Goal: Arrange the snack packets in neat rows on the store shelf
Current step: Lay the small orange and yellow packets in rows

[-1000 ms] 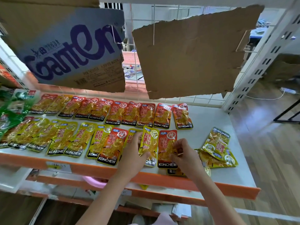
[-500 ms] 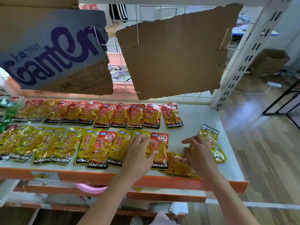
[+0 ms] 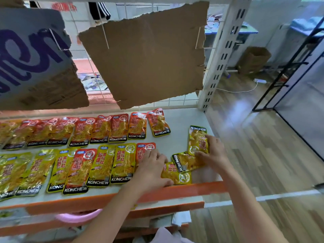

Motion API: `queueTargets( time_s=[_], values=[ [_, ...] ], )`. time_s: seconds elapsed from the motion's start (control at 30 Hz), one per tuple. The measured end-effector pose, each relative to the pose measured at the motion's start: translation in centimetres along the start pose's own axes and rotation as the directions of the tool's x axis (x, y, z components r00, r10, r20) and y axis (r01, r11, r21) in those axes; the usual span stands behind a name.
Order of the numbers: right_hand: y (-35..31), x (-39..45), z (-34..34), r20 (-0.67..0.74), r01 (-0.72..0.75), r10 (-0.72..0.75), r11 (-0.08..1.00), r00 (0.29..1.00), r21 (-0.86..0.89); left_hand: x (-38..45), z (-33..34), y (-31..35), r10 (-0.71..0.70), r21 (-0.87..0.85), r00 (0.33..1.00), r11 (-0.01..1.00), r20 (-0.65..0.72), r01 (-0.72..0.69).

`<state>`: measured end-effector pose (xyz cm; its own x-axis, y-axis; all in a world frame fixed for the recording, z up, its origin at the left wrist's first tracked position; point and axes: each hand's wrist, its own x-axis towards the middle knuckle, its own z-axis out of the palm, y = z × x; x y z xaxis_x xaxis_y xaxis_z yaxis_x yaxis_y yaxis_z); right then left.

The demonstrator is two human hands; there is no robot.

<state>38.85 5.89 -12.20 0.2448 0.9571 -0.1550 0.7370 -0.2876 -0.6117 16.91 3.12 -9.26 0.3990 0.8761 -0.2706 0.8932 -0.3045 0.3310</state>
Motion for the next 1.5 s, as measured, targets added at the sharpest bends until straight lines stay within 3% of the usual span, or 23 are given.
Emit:
queueTargets(
  time_s=[0.2,0.33,0.43,0.6,0.7,0.77,0.9,1.17,1.23,1.37,1.5],
  values=[
    [0.7,2.4,-1.0,0.076,-0.166,0.155,0.973,0.985,0.159,0.7,-0.7,0.1,0.041,-0.133,0.997,0.991,0.07,-0.031],
    [-1.1,2.6,-1.0,0.051,-0.126,0.132,0.986,0.99,-0.113,1.0,-0.7,-1.4,0.12,-0.395,0.988,0.916,0.102,-0.071],
    [-1.6,2.7,-0.9,0.072,-0.161,0.167,0.983,0.983,-0.083,0.9,-1.0,-2.2,0.165,-0.593,0.978,0.803,0.128,-0.058],
    [-2.7,2.2,-1.6,0.062,-0.121,0.111,0.972,0.992,0.201,0.8,-0.9,-3.0,0.189,-0.656,0.975,0.752,0.118,-0.066],
    [-2.9,-0.1,-1.3,0.202,-0.1,0.027,0.927,0.979,0.361,1.0,-0.9,-3.0,0.211,-0.618,0.971,0.78,0.112,-0.098],
    [-2.4,-1.3,-0.6,0.29,-0.078,-0.029,0.933,0.957,0.352,1.1,-0.8,-3.0,0.219,-0.581,0.97,0.805,0.105,-0.119],
    [-1.1,-0.3,-0.2,0.137,-0.035,-0.012,0.942,0.99,0.333,1.1,-0.6,-3.1,0.214,-0.593,0.971,0.797,0.106,-0.111],
    [-0.3,1.5,0.0,0.041,-0.1,0.092,0.846,0.995,0.524,0.9,-0.5,-2.9,0.205,-0.646,0.976,0.755,0.073,-0.11],
    [-0.7,0.9,-0.5,0.066,-0.096,0.071,0.792,0.995,0.602,0.8,-0.3,-2.9,0.178,-0.741,0.984,0.663,0.016,-0.108],
    [-2.2,-1.5,-1.2,0.159,-0.102,-0.029,0.648,0.987,0.755,0.2,-0.7,-2.7,0.048,-0.935,0.991,0.329,-0.124,-0.133],
    [-3.9,-3.9,-1.5,0.244,-0.171,-0.117,0.435,0.963,0.884,-0.3,-1.4,-1.9,-0.011,-0.939,0.987,0.308,-0.162,-0.151]
  ],
)
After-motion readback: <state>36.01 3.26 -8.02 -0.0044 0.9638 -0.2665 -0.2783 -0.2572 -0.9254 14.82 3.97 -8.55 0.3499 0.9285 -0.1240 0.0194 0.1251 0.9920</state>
